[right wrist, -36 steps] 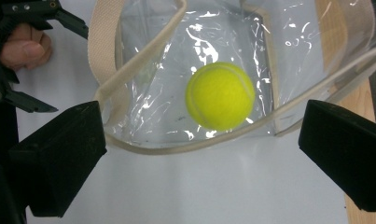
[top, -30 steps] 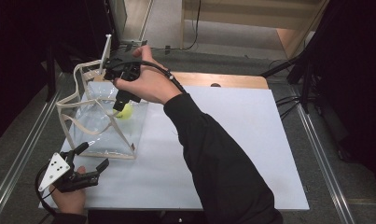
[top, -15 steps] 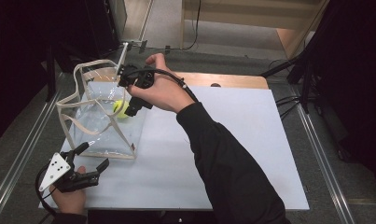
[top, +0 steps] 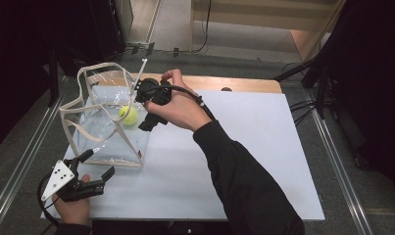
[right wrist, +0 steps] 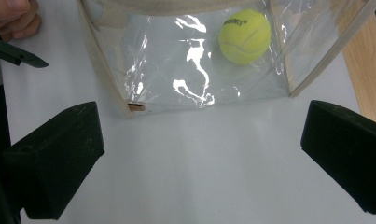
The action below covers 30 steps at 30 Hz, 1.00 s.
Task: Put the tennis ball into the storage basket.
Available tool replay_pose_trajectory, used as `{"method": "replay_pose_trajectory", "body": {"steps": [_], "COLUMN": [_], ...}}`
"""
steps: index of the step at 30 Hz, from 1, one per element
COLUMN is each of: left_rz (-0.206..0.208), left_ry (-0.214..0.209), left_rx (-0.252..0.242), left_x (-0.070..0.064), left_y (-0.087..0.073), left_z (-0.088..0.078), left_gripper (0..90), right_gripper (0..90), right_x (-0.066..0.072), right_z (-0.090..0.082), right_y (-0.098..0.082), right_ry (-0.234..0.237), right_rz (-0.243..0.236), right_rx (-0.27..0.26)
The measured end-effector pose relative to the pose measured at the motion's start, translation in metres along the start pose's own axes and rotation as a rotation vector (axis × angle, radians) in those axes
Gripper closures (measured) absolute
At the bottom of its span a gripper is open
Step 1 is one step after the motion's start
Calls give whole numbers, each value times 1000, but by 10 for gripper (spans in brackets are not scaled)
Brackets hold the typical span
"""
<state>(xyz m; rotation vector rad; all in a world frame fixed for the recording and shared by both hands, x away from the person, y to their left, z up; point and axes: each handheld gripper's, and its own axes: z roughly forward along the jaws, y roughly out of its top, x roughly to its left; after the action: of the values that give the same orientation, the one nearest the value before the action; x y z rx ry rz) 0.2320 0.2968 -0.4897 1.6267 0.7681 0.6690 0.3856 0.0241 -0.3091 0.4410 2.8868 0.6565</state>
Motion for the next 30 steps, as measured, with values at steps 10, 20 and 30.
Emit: {"method": "replay_pose_trajectory", "body": {"steps": [10,20,30], "left_rz": [1,3,3], "left_ry": [-1,2,1], "left_rx": [-1,4,4], "left_x": [0,0,0], "left_y": [0,0,0], "left_z": [0,0,0], "left_gripper": [83,83,83], "right_gripper": [0,0,0], "right_x": [4,8,9], "right_z": [7,14,20], "right_y": [-17,-35,-54], "right_ry": [0,5,7], "right_rz": [6,23,55], "right_rx": [-8,-13,-30]}}
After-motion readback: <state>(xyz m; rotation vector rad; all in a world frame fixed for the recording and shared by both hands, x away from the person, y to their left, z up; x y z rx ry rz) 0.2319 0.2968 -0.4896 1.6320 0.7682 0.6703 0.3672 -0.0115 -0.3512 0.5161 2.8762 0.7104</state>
